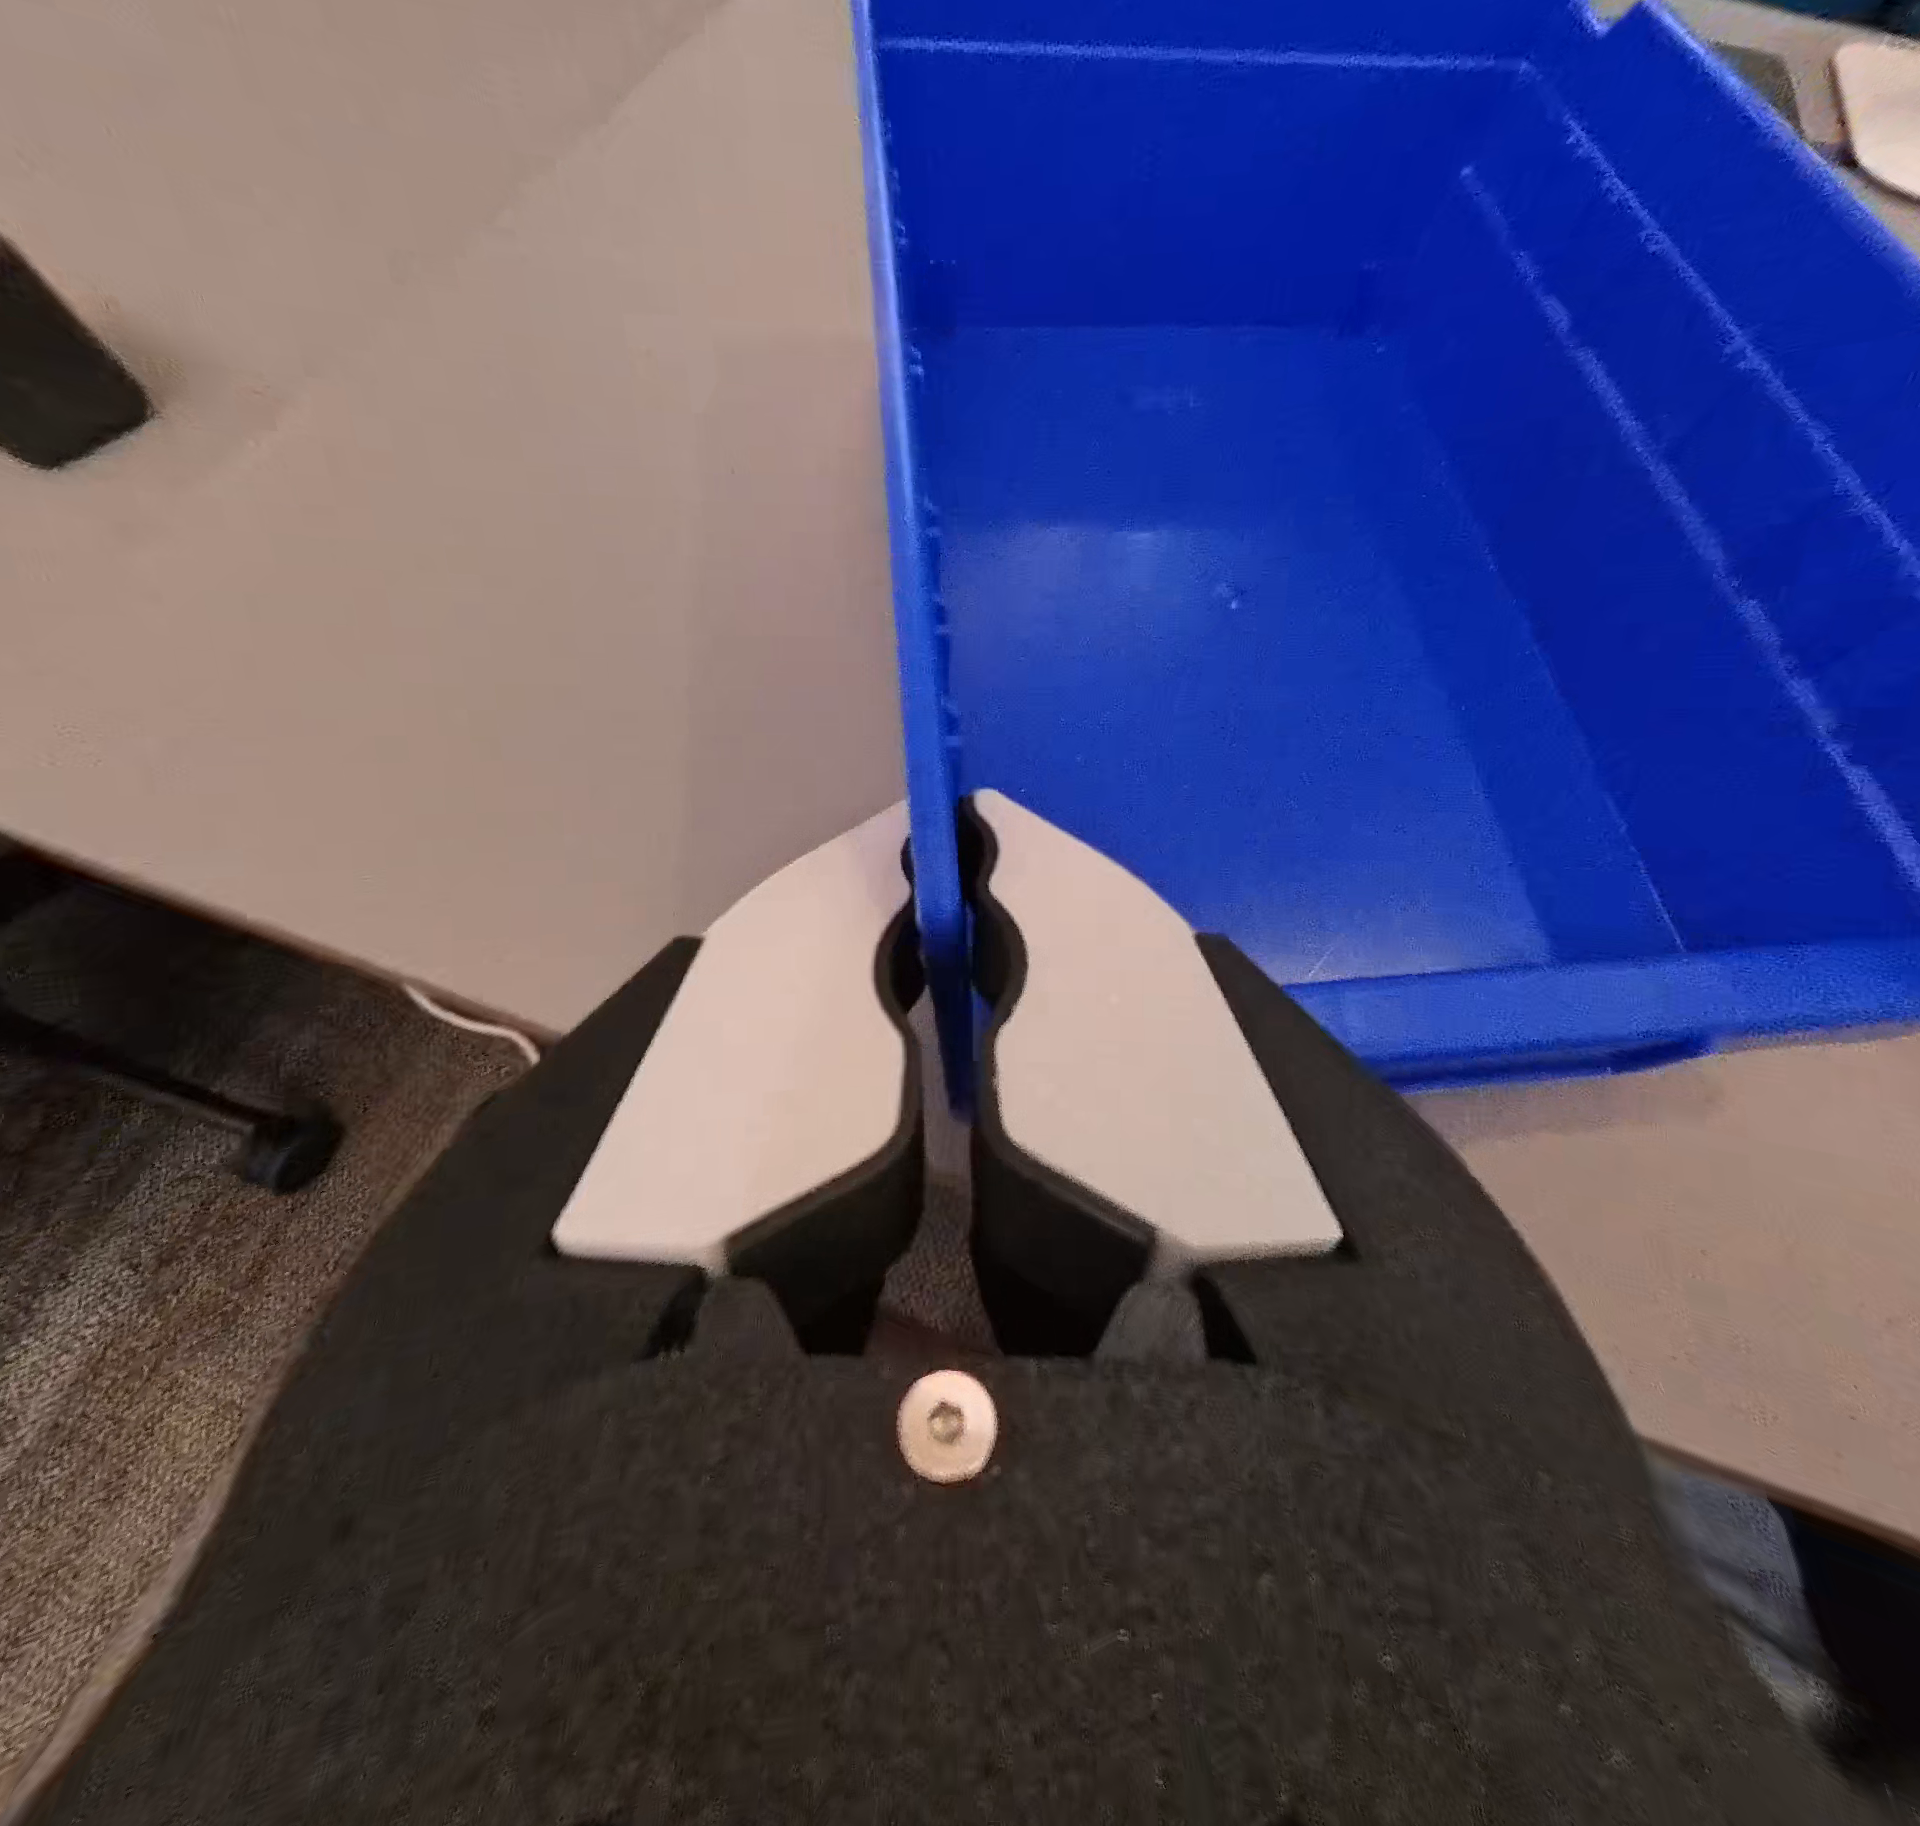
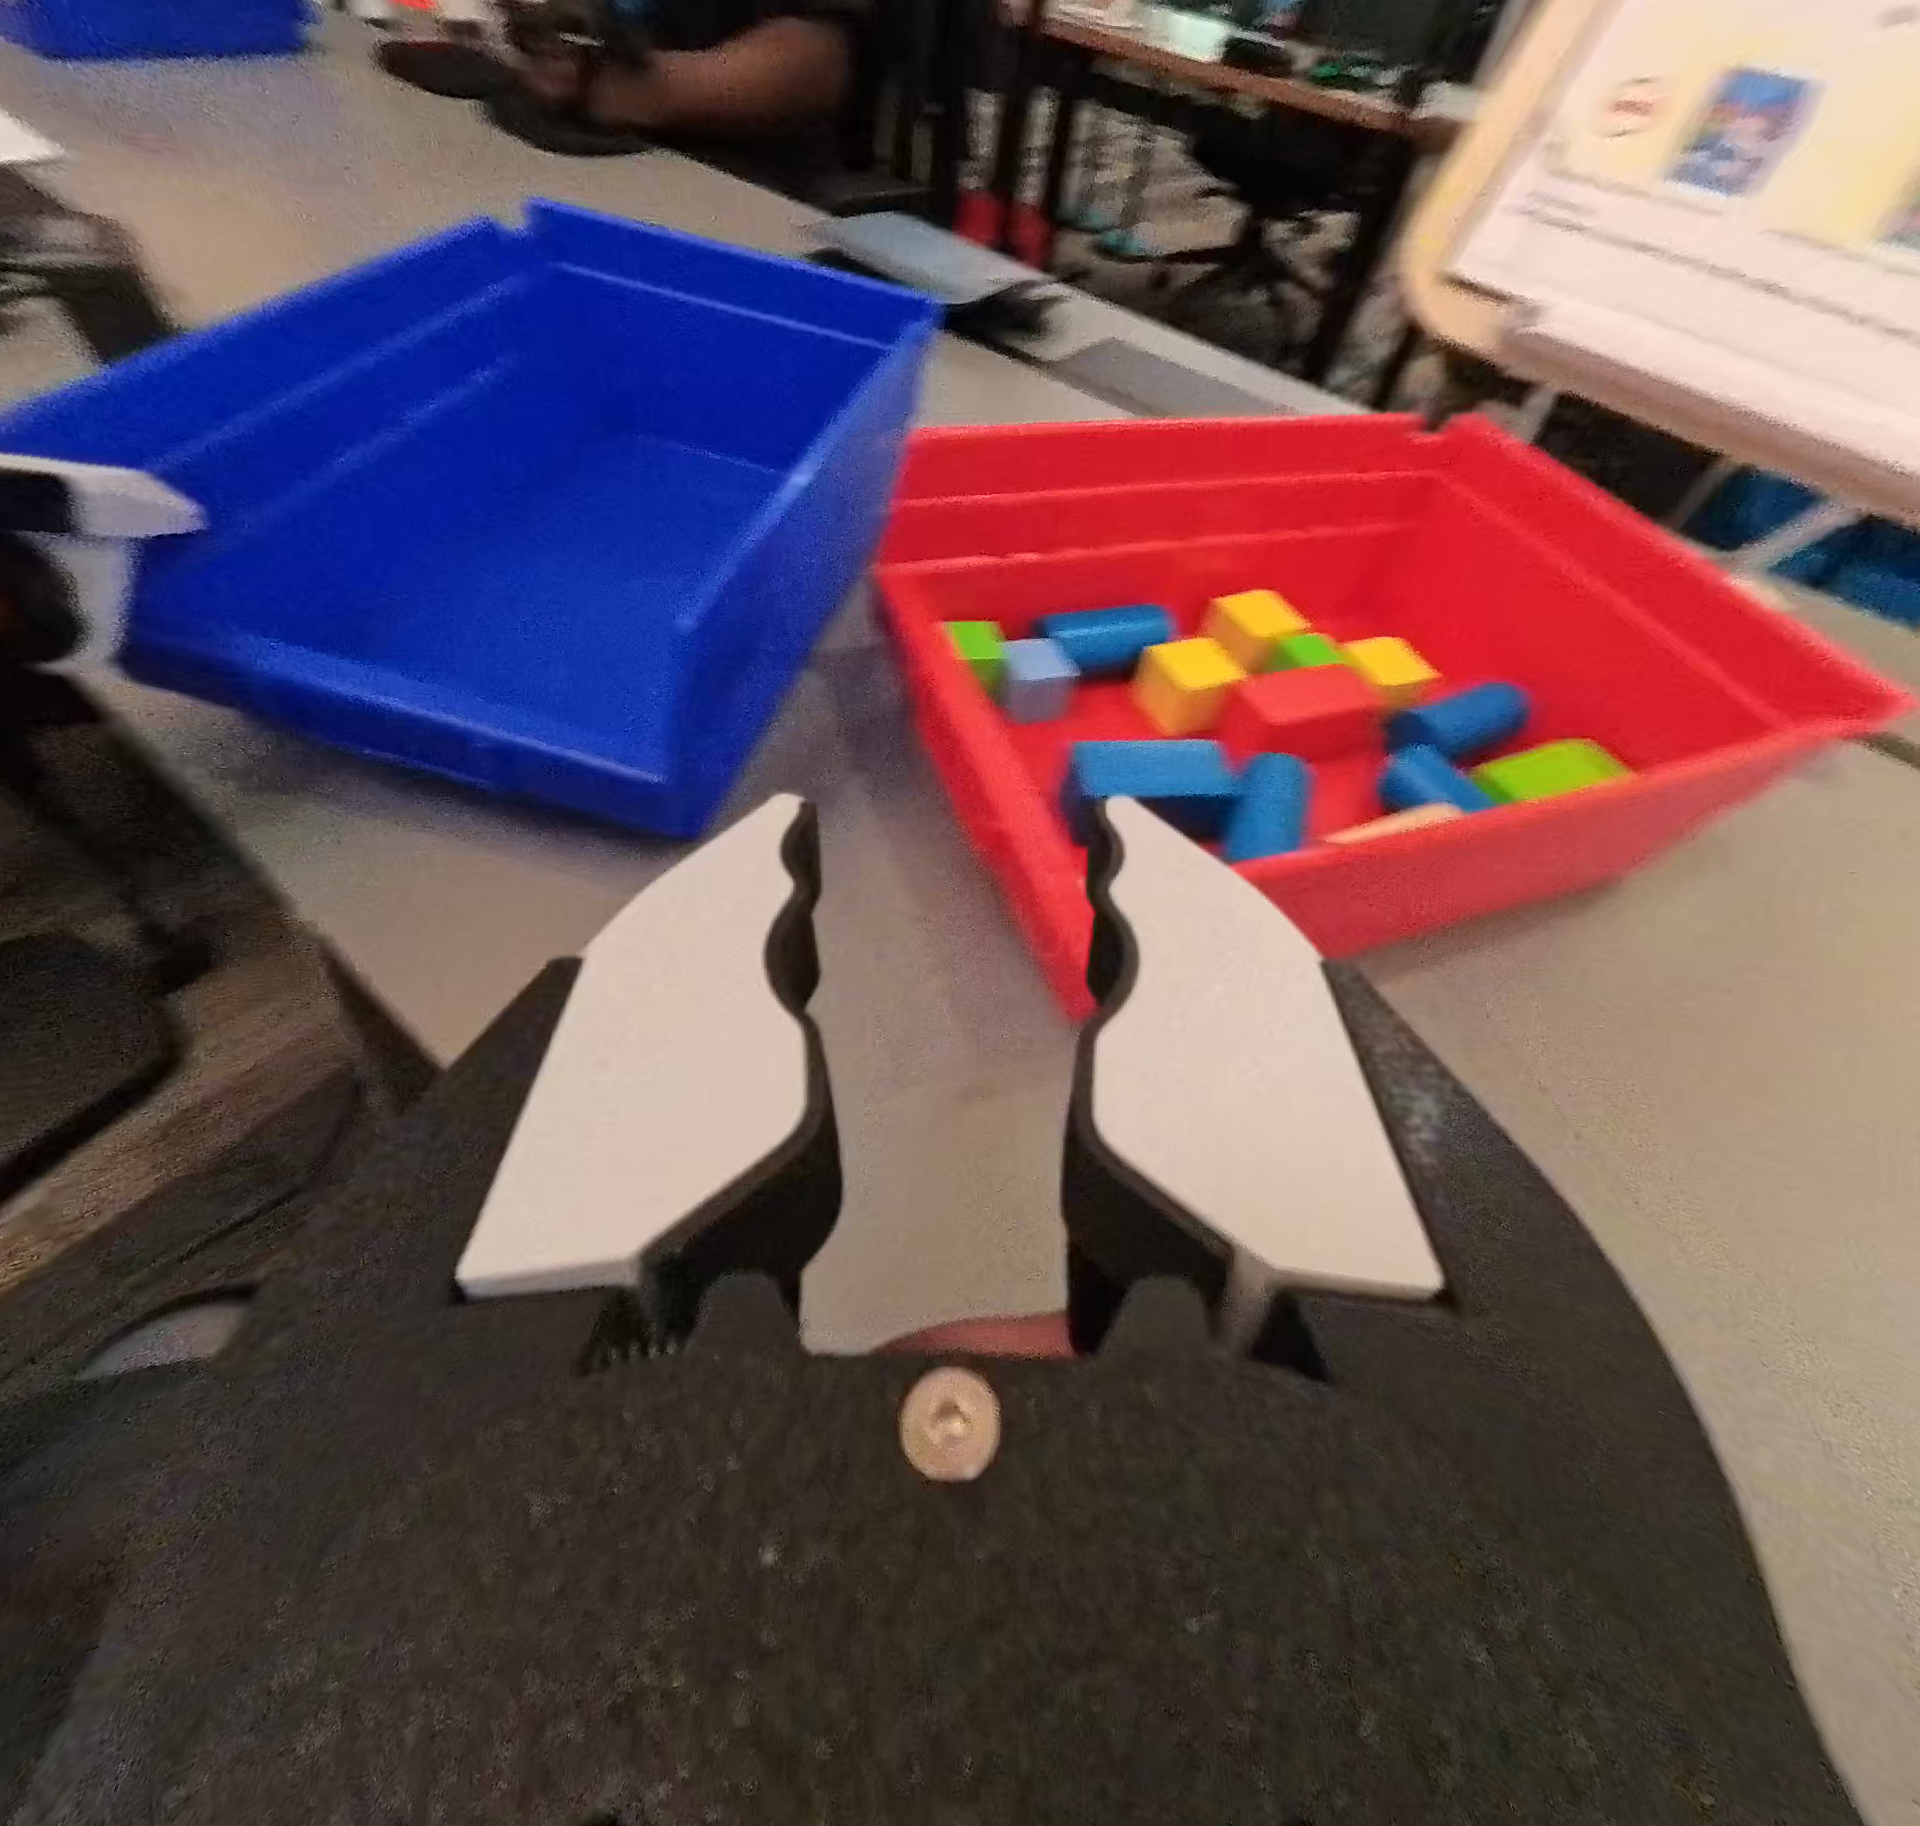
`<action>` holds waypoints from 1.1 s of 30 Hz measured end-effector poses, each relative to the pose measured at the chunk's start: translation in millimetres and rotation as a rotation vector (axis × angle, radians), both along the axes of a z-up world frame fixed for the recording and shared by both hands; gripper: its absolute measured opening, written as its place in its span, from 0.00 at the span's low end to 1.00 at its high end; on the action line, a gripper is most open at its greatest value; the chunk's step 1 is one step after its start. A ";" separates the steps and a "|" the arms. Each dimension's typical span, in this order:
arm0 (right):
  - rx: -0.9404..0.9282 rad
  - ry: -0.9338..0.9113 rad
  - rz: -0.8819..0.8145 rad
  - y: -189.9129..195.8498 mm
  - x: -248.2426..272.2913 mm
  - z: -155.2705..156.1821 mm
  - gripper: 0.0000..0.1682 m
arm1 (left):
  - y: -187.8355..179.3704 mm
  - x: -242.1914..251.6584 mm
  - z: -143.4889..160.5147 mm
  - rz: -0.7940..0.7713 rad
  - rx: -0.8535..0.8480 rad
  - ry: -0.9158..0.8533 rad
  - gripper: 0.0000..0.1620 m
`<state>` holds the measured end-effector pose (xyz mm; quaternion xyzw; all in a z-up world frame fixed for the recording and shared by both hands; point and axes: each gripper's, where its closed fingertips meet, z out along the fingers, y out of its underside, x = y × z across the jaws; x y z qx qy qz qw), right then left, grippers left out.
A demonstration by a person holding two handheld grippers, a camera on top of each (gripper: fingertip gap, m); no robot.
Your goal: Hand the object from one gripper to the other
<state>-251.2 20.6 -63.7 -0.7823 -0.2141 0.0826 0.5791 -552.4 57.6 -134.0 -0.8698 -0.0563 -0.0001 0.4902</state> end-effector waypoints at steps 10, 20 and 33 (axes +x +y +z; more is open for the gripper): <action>-0.144 0.021 0.068 6.2 -108.8 -44.2 0.05 | -82.9 11.3 25.0 -0.021 0.126 -0.005 0.02; 0.344 0.149 -0.343 8.2 110.7 149.1 0.02 | -17.2 237.0 210.5 -0.371 0.545 0.077 0.02; -0.096 0.188 -0.654 6.5 522.4 -27.0 0.03 | 29.8 646.1 35.0 -0.662 0.149 0.055 0.02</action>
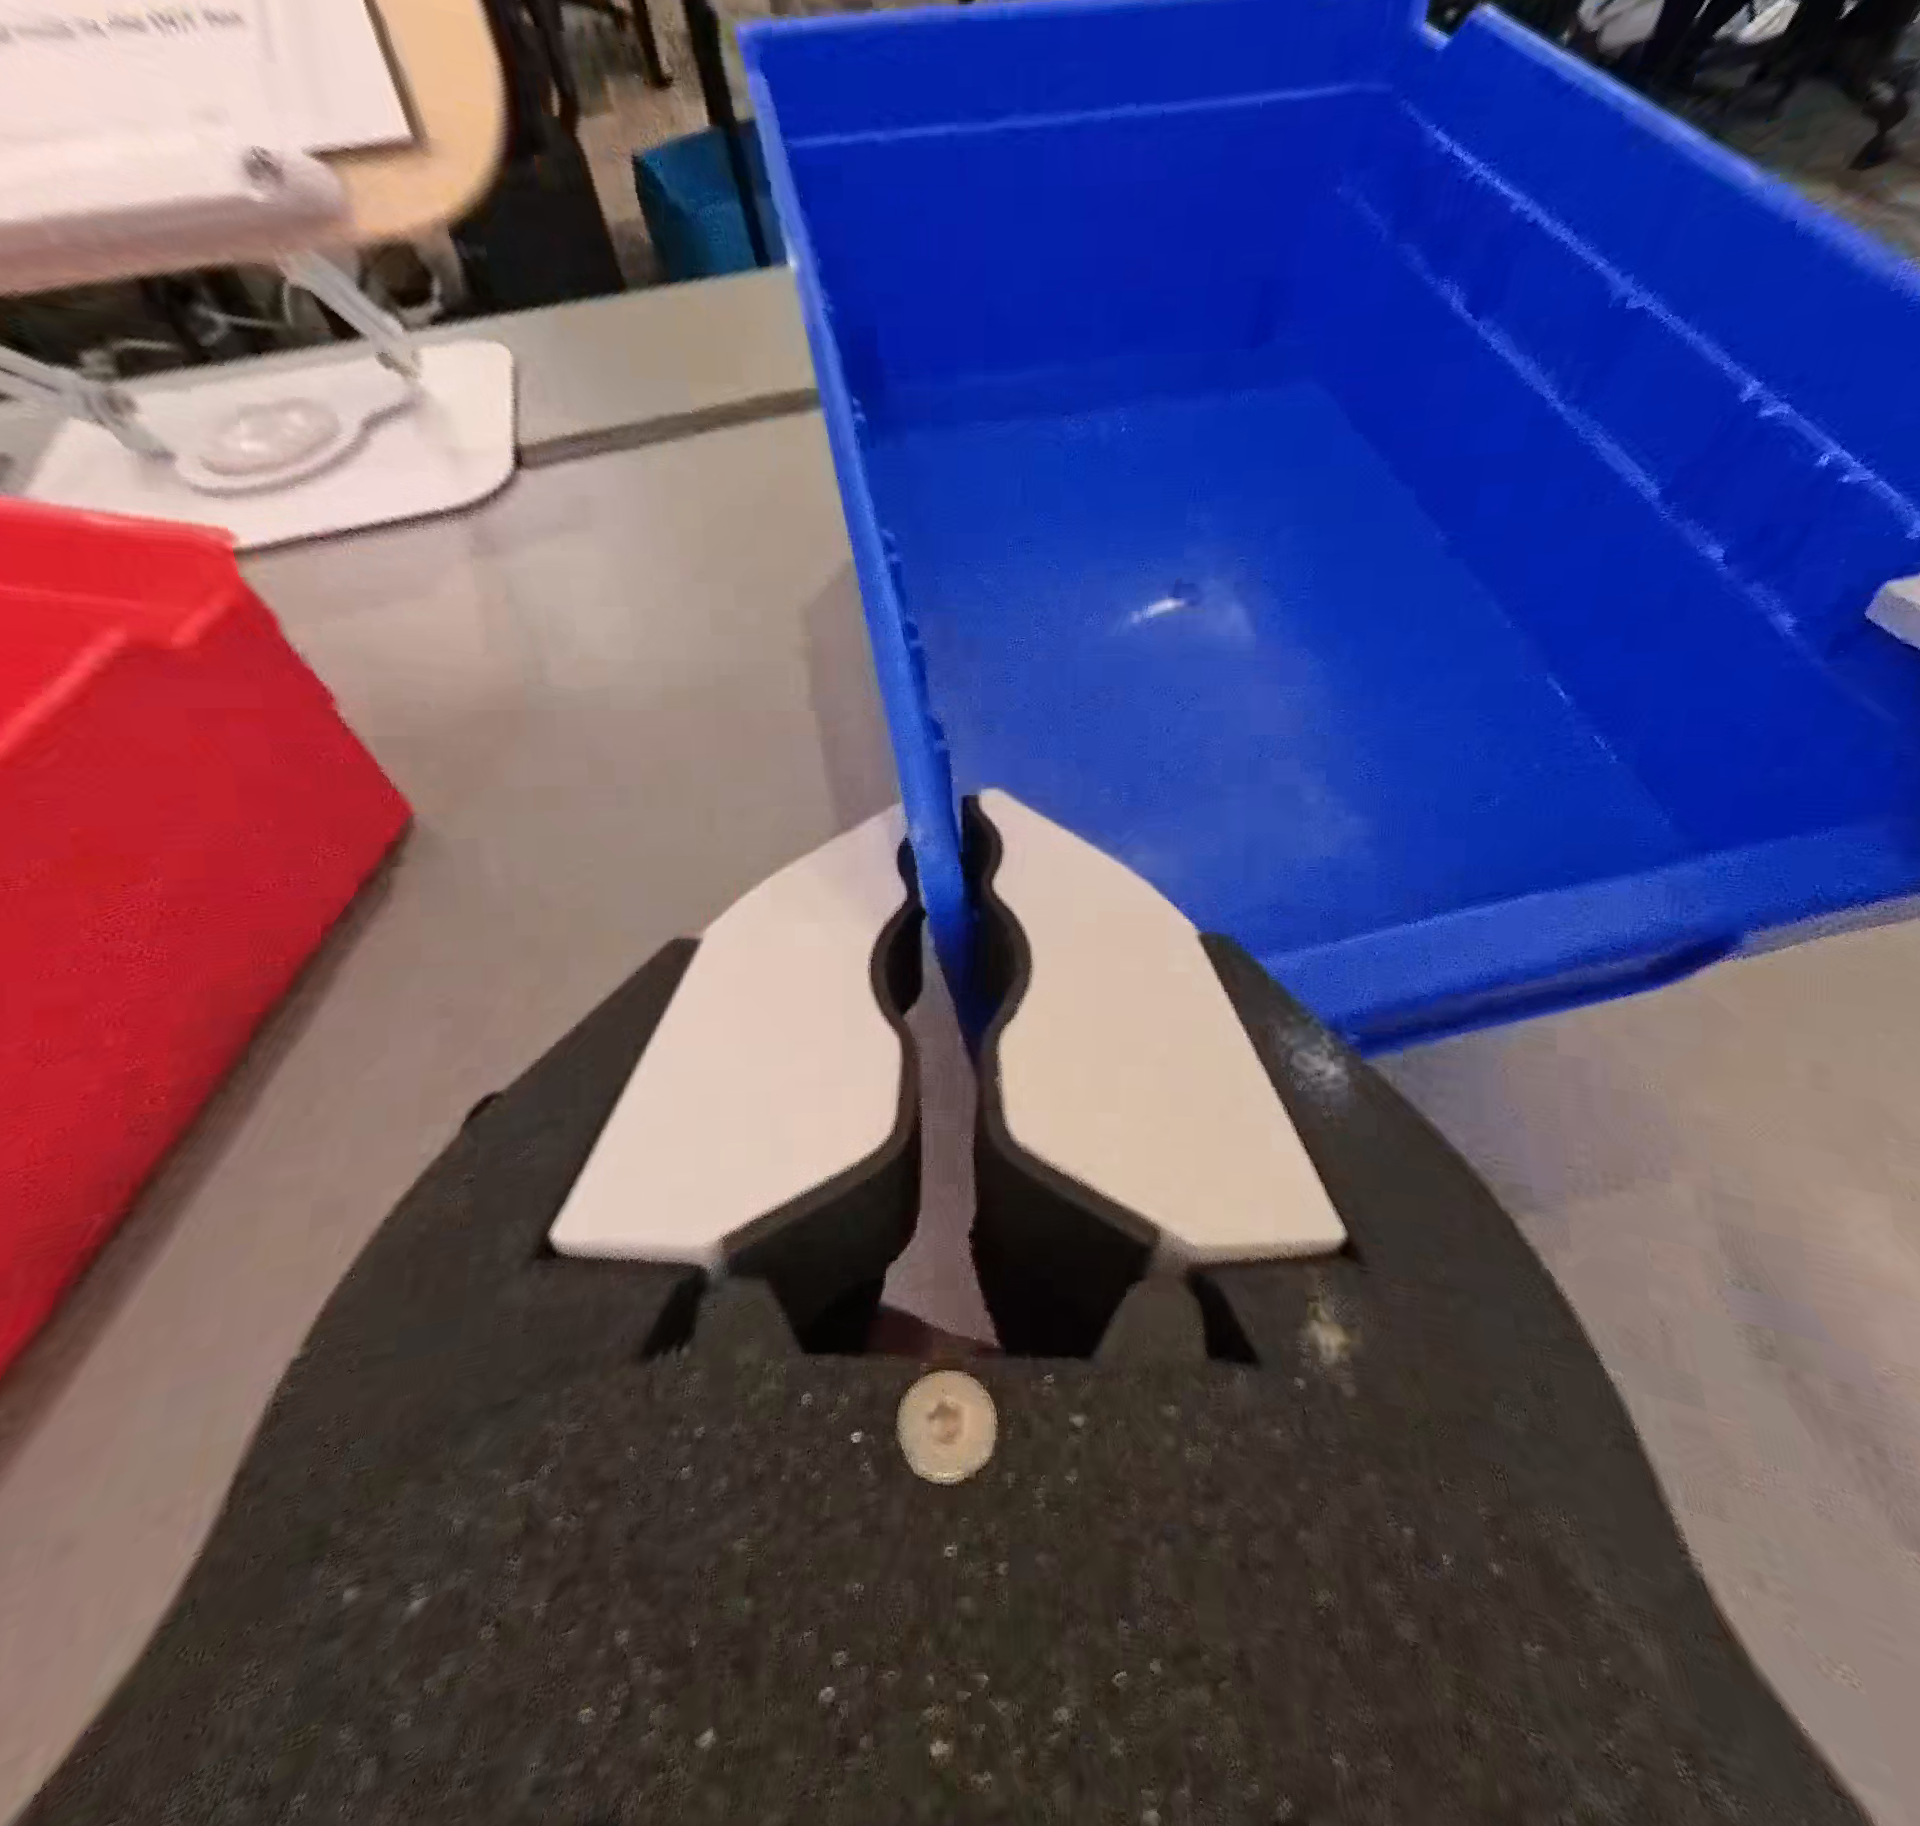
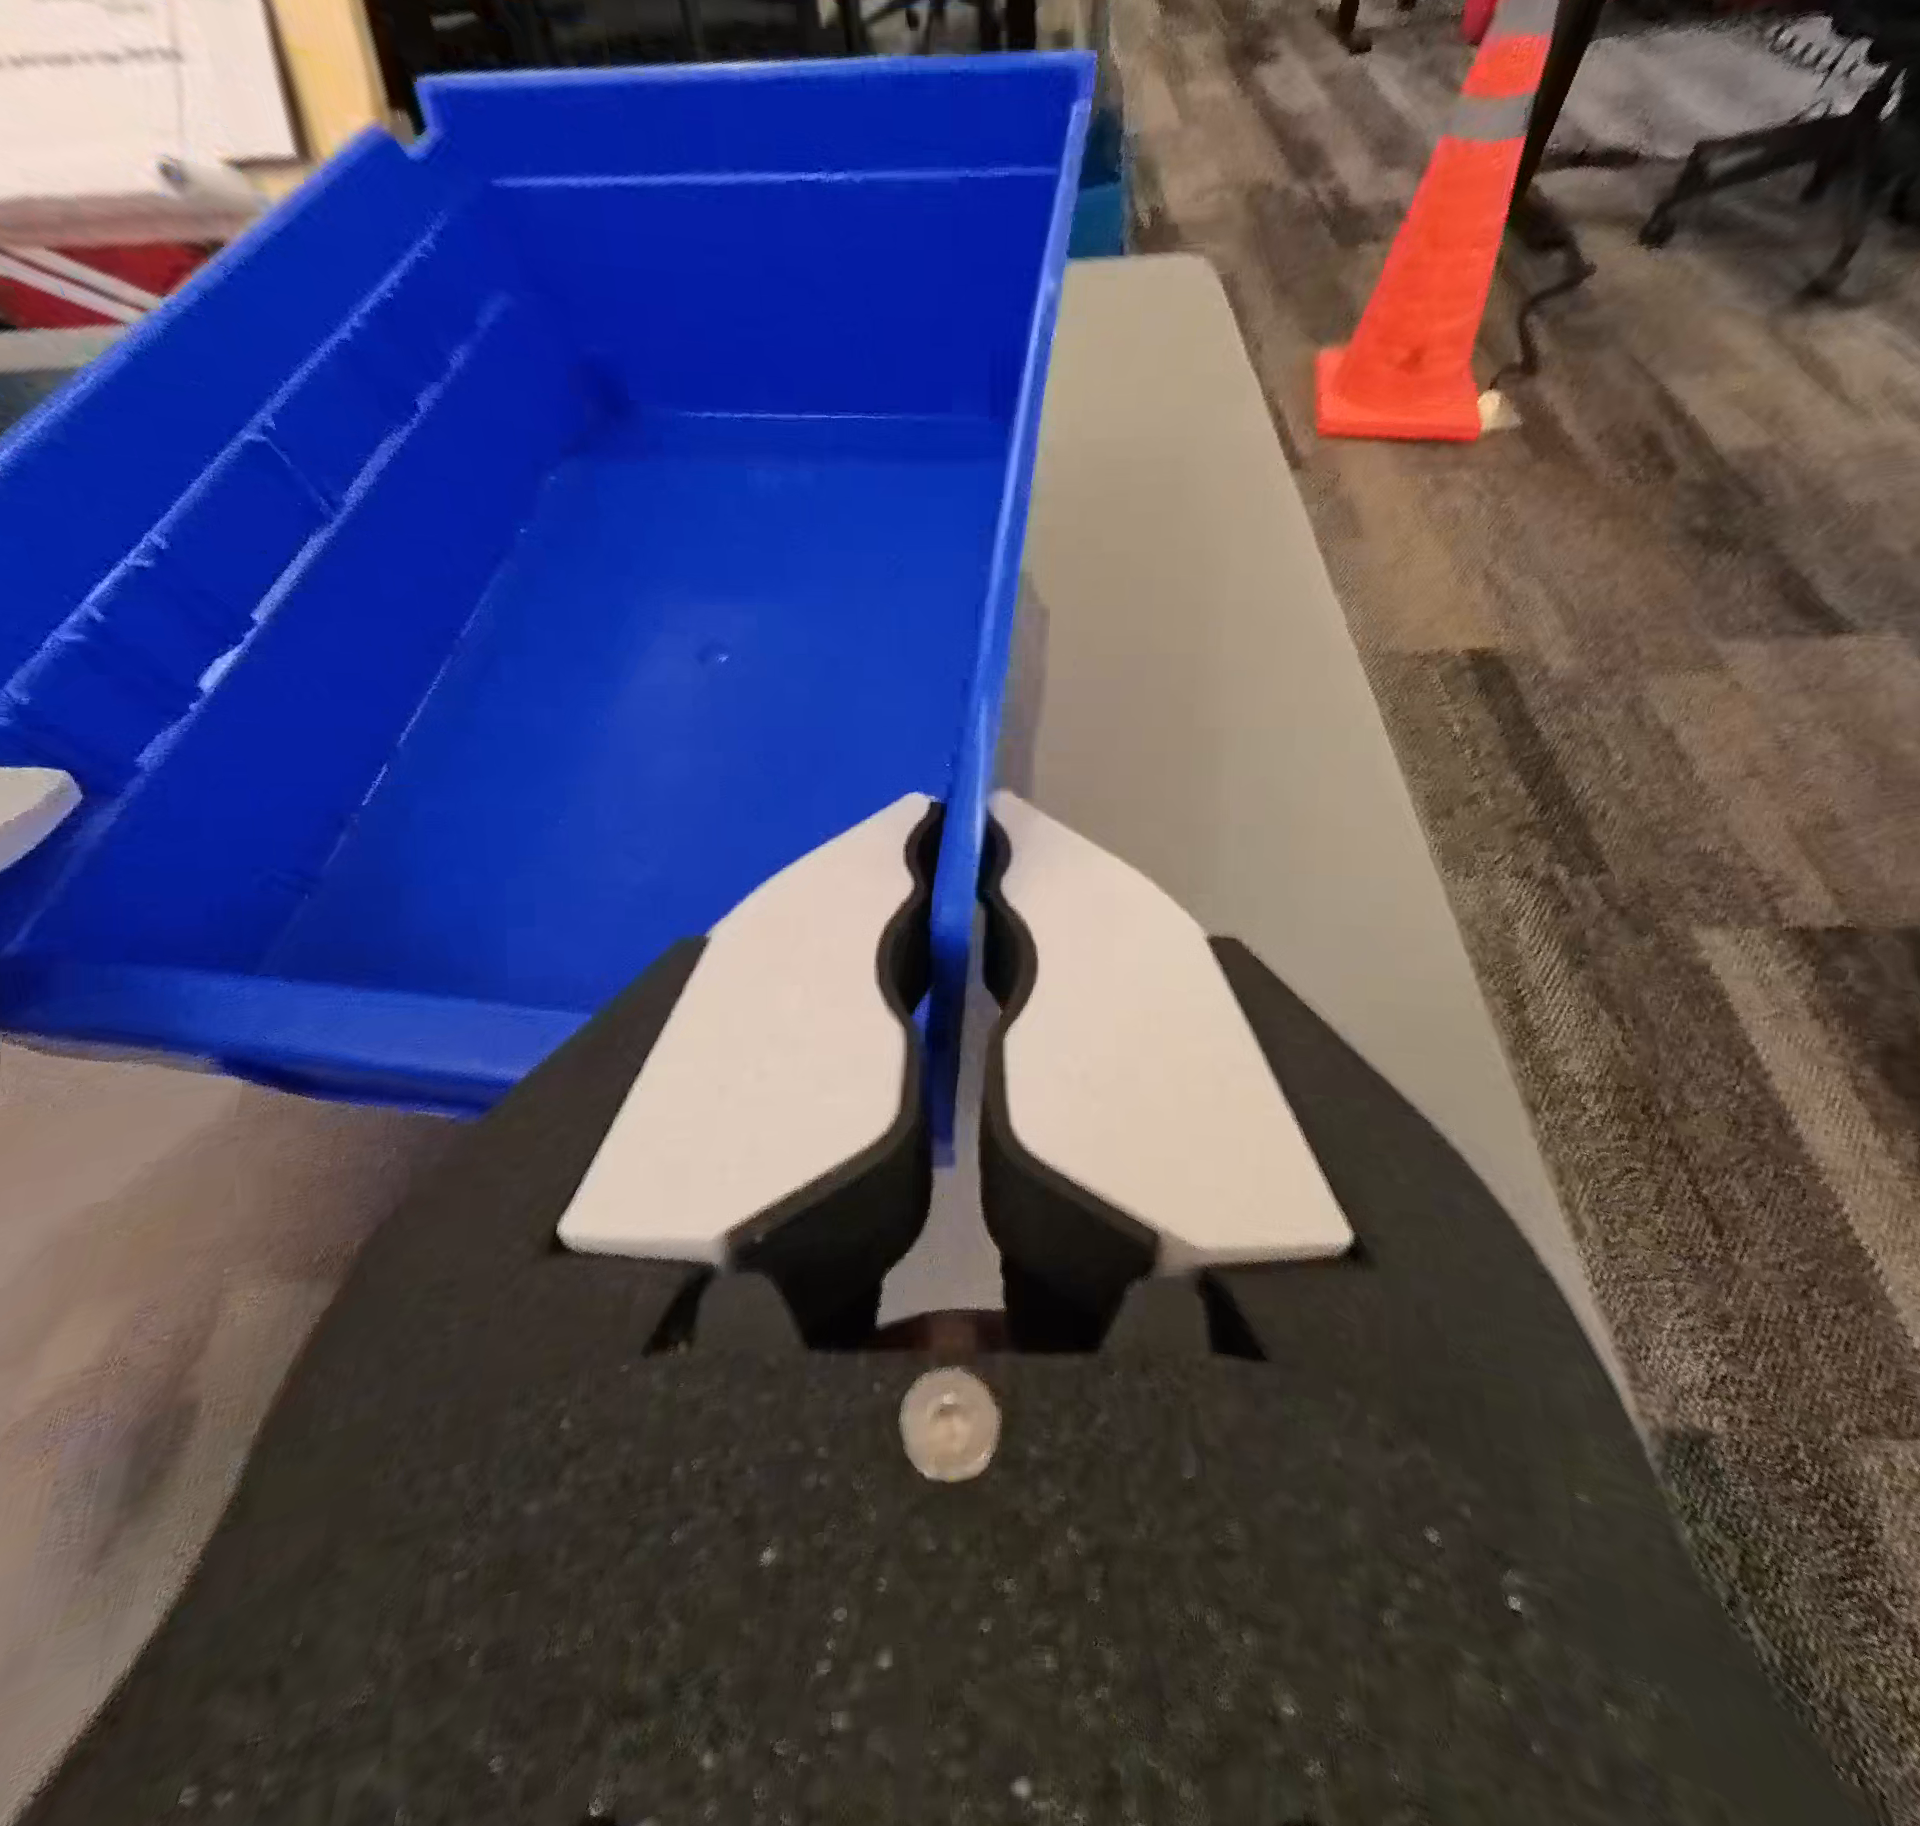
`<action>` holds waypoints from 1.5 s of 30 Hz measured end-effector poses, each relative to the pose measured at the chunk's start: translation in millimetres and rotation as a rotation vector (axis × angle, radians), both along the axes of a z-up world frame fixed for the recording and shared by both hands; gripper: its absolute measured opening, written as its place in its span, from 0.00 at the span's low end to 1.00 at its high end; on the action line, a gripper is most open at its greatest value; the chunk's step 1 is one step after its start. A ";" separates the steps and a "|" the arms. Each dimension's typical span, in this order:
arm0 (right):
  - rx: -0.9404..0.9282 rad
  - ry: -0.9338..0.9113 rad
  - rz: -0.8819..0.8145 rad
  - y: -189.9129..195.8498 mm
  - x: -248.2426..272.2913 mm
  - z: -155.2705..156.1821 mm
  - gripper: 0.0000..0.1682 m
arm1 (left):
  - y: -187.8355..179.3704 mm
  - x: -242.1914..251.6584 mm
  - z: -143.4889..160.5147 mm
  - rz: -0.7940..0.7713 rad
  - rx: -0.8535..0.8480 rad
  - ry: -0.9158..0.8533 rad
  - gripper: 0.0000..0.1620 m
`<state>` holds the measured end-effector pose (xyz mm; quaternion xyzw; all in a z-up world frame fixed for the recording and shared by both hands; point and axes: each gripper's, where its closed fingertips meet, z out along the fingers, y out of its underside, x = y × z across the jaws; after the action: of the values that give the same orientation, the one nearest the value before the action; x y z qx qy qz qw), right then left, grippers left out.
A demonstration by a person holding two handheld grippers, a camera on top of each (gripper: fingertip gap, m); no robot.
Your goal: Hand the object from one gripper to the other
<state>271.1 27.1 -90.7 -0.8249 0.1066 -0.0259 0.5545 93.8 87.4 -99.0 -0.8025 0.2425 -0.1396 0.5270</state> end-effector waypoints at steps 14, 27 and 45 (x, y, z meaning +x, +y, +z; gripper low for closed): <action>-0.014 -0.062 -0.114 -3.7 35.7 -5.6 0.18 | -20.4 -40.2 25.2 -0.240 -0.021 -0.183 0.23; 0.343 -0.331 0.253 18.6 -266.8 171.9 0.28 | 92.1 -446.7 46.8 0.064 0.029 -0.133 0.33; -0.070 -0.022 -0.001 78.3 -399.0 -43.2 0.06 | 102.3 -390.2 -20.5 0.058 -0.044 -0.023 0.01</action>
<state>-127.9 105.5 -133.9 -0.8433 0.1000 -0.0391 0.5267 -296.4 189.7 -119.6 -0.8190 0.2097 -0.1389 0.5158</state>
